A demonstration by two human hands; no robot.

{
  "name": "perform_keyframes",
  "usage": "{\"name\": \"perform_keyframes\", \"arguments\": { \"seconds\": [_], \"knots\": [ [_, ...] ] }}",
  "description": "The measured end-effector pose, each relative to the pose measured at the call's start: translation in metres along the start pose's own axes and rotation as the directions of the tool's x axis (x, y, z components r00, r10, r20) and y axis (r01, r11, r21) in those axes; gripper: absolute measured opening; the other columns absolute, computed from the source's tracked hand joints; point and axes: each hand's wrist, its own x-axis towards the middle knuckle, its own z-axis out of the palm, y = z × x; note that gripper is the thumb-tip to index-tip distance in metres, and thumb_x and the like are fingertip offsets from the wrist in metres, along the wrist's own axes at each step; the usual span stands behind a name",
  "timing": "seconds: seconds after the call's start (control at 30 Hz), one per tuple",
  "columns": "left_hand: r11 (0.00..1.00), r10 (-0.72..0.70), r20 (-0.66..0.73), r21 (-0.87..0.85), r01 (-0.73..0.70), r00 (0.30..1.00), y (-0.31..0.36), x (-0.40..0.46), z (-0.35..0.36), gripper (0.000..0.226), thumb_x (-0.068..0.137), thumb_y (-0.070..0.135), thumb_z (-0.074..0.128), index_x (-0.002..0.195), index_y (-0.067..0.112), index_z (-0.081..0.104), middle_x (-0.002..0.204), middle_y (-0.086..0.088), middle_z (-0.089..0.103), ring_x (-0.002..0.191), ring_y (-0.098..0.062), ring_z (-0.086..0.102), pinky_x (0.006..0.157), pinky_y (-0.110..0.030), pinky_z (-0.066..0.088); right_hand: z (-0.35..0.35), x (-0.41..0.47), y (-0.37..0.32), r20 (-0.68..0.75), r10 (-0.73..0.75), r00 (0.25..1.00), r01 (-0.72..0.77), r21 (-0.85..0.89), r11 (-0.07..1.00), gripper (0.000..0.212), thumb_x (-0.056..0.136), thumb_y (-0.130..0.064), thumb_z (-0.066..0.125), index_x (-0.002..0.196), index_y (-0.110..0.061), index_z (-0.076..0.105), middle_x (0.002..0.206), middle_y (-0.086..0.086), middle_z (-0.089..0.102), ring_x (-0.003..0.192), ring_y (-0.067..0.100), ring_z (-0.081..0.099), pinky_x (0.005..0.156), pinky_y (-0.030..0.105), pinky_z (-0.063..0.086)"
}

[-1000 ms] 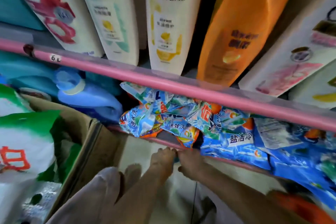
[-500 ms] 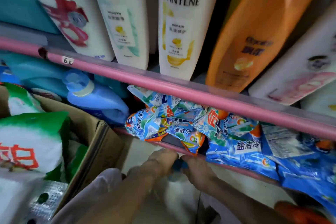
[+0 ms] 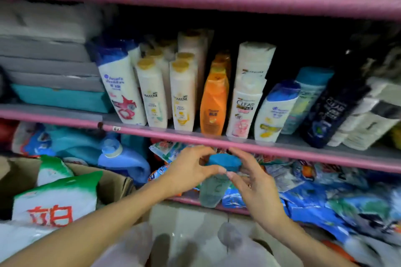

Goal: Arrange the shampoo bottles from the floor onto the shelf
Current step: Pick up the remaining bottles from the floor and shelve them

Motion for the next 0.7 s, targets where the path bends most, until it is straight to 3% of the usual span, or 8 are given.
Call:
{"name": "perform_keyframes", "arguments": {
  "seconds": [0.1, 0.23, 0.33, 0.43, 0.53, 0.6, 0.7],
  "knots": [
    [0.991, 0.056, -0.066, -0.116, -0.064, 0.996, 0.044, 0.001, -0.01, 0.017, 0.08, 0.035, 0.072, 0.092, 0.022, 0.071, 0.083, 0.001, 0.07, 0.072, -0.006, 0.061, 0.067, -0.03, 0.048, -0.021, -0.007, -0.026, -0.089, -0.102, 0.991, 0.103, 0.01, 0.995, 0.06, 0.083, -0.014, 0.072, 0.123, -0.052, 0.048, 0.119, -0.029, 0.059, 0.096, -0.002, 0.063, 0.075, 0.011, 0.05],
    [0.985, 0.143, -0.109, -0.079, -0.151, 0.984, 0.09, 0.007, -0.014, 0.011, 0.083, 0.044, 0.067, 0.086, 0.034, 0.068, 0.075, 0.0, 0.068, 0.066, -0.007, 0.057, 0.06, -0.024, 0.044, -0.046, -0.008, -0.05, -0.176, -0.116, 0.978, 0.123, 0.03, 0.992, 0.059, 0.081, -0.016, 0.072, 0.119, -0.054, 0.045, 0.098, -0.011, 0.065, 0.07, 0.031, 0.058, 0.065, 0.041, 0.051],
    [0.975, 0.211, -0.116, -0.049, -0.218, 0.971, 0.114, 0.009, -0.012, 0.011, 0.082, 0.045, 0.066, 0.086, 0.035, 0.068, 0.073, 0.006, 0.068, 0.061, 0.0, 0.055, 0.055, -0.018, 0.041, -0.065, -0.009, -0.062, -0.199, -0.181, 0.963, 0.184, -0.005, 0.983, 0.054, 0.082, -0.014, 0.071, 0.113, -0.051, 0.046, 0.094, -0.01, 0.064, 0.054, 0.02, 0.048, 0.055, 0.034, 0.047],
    [0.964, 0.251, -0.101, -0.059, -0.257, 0.963, 0.137, 0.013, -0.01, 0.006, 0.082, 0.044, 0.067, 0.083, 0.038, 0.066, 0.068, 0.013, 0.066, 0.061, 0.003, 0.058, 0.055, -0.014, 0.044, -0.089, -0.006, -0.074, -0.185, -0.175, 0.967, 0.164, -0.074, 0.984, 0.054, 0.081, -0.019, 0.073, 0.112, -0.051, 0.044, 0.093, -0.011, 0.063, 0.054, 0.014, 0.049, 0.056, 0.034, 0.047],
    [0.963, 0.269, -0.114, -0.006, -0.271, 0.956, 0.165, 0.027, -0.011, 0.023, 0.08, 0.045, 0.069, 0.099, 0.032, 0.068, 0.078, 0.008, 0.068, 0.071, -0.005, 0.062, 0.064, -0.026, 0.05, -0.123, 0.009, -0.088, -0.156, -0.157, 0.975, 0.149, -0.062, 0.987, 0.067, 0.077, -0.015, 0.077, 0.122, -0.048, 0.04, 0.105, -0.014, 0.066, 0.082, 0.011, 0.067, 0.07, 0.027, 0.053],
    [0.95, 0.313, -0.153, 0.058, -0.307, 0.938, 0.186, 0.039, -0.014, 0.034, 0.078, 0.046, 0.071, 0.11, 0.037, 0.062, 0.073, 0.012, 0.062, 0.068, 0.003, 0.058, 0.06, -0.013, 0.043, -0.147, 0.024, -0.099, -0.16, -0.176, 0.971, 0.148, -0.175, 0.973, 0.065, 0.073, -0.016, 0.08, 0.121, -0.042, 0.046, 0.107, -0.018, 0.064, 0.093, 0.006, 0.065, 0.08, 0.022, 0.051],
    [0.912, 0.401, -0.127, 0.14, -0.384, 0.907, 0.213, 0.058, -0.016, 0.036, 0.08, 0.037, 0.07, 0.115, 0.034, 0.061, 0.078, 0.02, 0.06, 0.073, 0.007, 0.055, 0.062, -0.005, 0.039, -0.176, 0.047, -0.111, -0.179, -0.202, 0.963, 0.133, -0.337, 0.932, 0.054, 0.068, -0.022, 0.084, 0.114, -0.032, 0.056, 0.096, -0.022, 0.061, 0.085, -0.01, 0.058, 0.072, 0.004, 0.041]
  ]
}}
